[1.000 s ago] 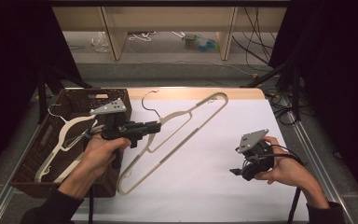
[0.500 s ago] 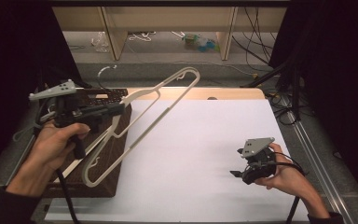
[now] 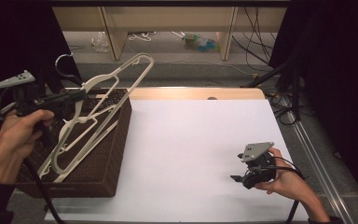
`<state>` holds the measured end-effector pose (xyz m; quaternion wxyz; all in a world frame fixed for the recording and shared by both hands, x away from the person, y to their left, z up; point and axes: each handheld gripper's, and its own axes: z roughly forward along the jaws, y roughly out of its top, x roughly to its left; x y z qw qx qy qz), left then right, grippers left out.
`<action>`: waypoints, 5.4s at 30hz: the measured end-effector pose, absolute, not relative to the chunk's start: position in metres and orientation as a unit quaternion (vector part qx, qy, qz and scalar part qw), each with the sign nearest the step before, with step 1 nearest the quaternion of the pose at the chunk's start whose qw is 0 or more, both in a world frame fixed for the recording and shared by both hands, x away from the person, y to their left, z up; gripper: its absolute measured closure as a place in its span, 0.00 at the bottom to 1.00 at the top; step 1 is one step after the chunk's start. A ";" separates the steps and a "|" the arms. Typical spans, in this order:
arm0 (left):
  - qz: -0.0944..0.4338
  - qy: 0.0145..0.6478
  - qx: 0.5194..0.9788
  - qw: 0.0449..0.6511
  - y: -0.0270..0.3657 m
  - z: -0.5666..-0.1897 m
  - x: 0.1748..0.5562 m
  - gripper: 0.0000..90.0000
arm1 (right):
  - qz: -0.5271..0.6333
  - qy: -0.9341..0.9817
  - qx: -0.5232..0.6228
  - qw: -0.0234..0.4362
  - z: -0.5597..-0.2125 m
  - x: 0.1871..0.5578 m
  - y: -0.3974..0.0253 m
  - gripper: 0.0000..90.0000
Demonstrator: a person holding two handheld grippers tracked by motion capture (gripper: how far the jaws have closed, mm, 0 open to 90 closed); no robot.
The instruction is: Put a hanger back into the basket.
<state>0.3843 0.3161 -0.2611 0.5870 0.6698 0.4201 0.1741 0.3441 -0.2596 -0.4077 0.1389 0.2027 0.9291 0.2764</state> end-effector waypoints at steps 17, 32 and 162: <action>0.193 0.445 0.670 0.562 0.373 -0.307 0.408 0.95 | 0.275 0.931 0.199 0.134 -0.414 0.341 -0.259 0.28; 0.160 0.463 0.680 0.545 0.400 -0.341 0.404 0.95 | 0.272 0.934 0.194 0.129 -0.417 0.340 -0.255 0.28; 0.218 0.339 0.737 0.543 0.187 -0.419 0.266 0.19 | 0.489 0.789 0.323 0.182 -0.420 0.280 -0.263 0.20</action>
